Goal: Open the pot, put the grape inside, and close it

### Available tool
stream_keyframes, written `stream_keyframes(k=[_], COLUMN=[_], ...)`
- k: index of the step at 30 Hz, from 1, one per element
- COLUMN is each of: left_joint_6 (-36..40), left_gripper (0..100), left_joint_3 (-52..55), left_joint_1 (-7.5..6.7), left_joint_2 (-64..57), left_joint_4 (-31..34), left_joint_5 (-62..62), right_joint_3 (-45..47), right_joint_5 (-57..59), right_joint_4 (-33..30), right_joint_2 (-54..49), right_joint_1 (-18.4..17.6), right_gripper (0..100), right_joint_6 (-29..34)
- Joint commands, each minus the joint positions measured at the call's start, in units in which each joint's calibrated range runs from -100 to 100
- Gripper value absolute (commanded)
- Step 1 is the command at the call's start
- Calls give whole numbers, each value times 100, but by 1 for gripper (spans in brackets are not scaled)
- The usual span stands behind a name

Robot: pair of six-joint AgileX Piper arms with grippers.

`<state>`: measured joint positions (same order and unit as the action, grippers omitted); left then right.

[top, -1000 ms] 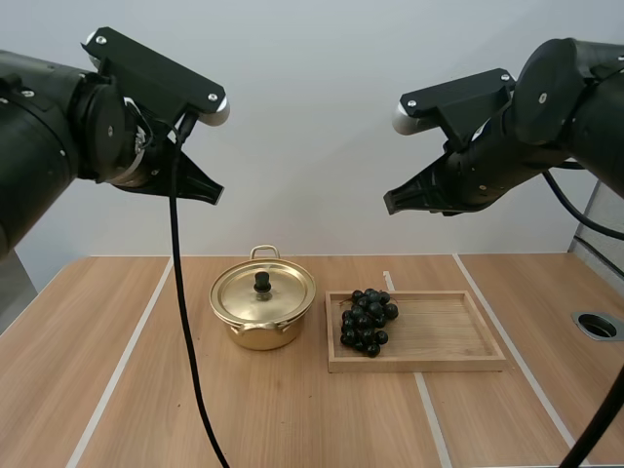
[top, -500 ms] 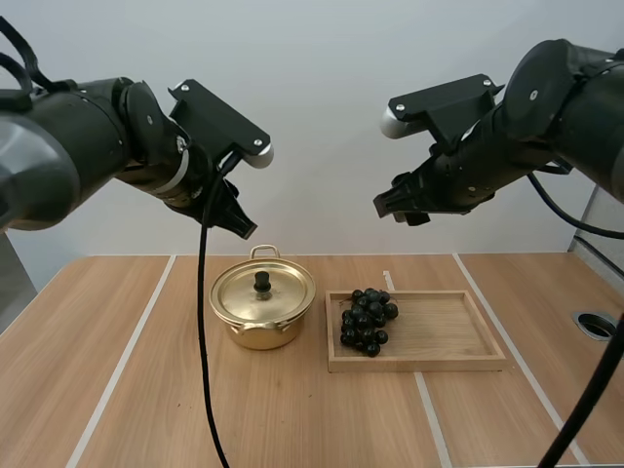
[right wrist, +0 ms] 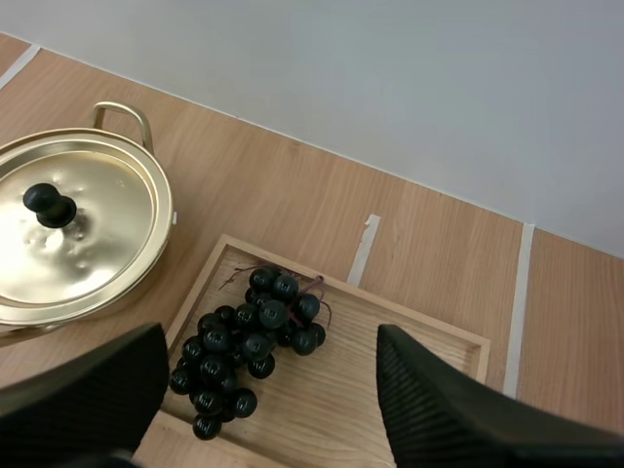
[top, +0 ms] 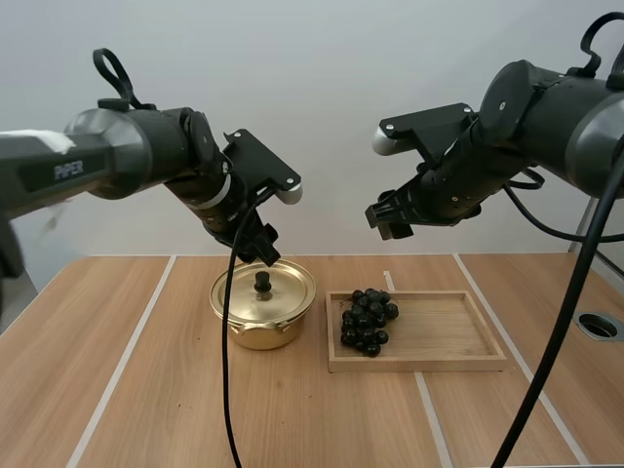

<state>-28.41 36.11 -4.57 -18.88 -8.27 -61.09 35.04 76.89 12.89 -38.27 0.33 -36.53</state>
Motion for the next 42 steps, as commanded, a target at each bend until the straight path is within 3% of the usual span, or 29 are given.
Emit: stream_keyframes(k=[1,14,21,42], left_joint_6=[91,721,858,959], left_gripper=[99,99,99,98], left_joint_3=[-352,-1680,-1708,-1708], left_joint_1=[-26,-26,-26,-26], left_joint_2=[406,1989,2278,2721], left_joint_4=[-176,-231,-239,-239], left_joint_5=[-251,-1634,-2200,-2334], right_joint_3=[-32,-32,-32,-32], right_joint_5=[68,216,235,394], right_joint_4=[54,54,54,54], right_joint_2=[-30,-30,-30,-30], right_joint_1=[16,16,16,16], right_gripper=[100,100,100,100], right_joint_6=[-41,-41,-41,-41])
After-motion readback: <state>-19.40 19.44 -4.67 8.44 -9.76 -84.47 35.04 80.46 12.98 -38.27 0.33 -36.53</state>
